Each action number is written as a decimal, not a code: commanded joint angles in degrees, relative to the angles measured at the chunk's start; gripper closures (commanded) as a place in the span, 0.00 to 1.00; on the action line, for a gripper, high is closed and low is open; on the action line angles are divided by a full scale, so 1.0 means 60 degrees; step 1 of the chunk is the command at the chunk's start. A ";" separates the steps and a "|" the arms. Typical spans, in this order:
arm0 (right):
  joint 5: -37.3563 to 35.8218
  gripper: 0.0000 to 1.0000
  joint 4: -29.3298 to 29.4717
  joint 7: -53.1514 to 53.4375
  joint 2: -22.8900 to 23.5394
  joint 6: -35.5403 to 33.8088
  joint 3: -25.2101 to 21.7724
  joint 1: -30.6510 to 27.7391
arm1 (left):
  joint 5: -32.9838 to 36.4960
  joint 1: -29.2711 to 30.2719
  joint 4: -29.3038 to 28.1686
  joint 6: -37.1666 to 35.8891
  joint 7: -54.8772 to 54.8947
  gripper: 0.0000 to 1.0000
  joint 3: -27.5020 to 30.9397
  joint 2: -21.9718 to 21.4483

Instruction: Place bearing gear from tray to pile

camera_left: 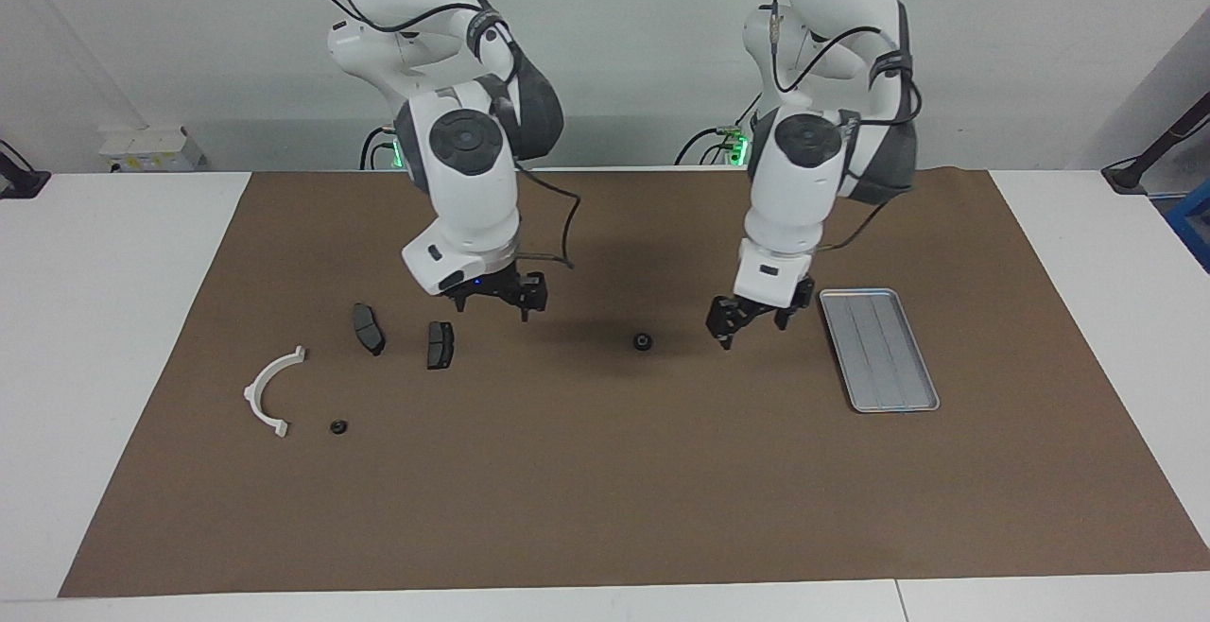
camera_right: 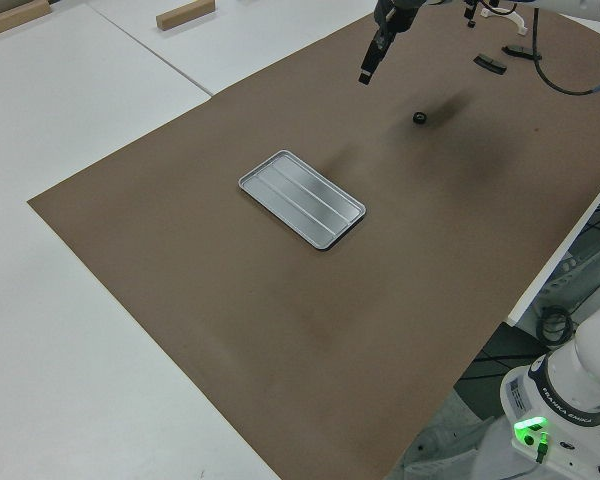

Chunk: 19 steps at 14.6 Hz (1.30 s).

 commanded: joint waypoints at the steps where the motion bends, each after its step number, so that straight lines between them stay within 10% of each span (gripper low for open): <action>1: 0.0256 0.00 0.0123 0.1408 0.0187 0.0465 -0.0040 0.0702 | 0.0240 0.1261 0.0496 -0.0369 0.1460 0.00 0.0004 -0.0414; 6: 0.0082 0.00 0.0806 0.3459 0.1487 0.1156 -0.0054 0.1949 | 0.0123 0.3006 0.0688 -0.0835 0.3646 0.00 0.0047 -0.1687; 12: -0.0154 0.00 0.2453 0.4635 0.3454 0.1667 -0.0084 0.2492 | 0.0108 0.3214 0.0135 -0.5068 0.4718 0.00 -0.0040 -0.2874; 19: -0.0359 0.00 0.2365 0.4709 0.3924 0.2355 -0.0127 0.2522 | -0.0199 0.2716 -0.1844 -0.3316 0.4689 0.00 -0.0157 -0.3725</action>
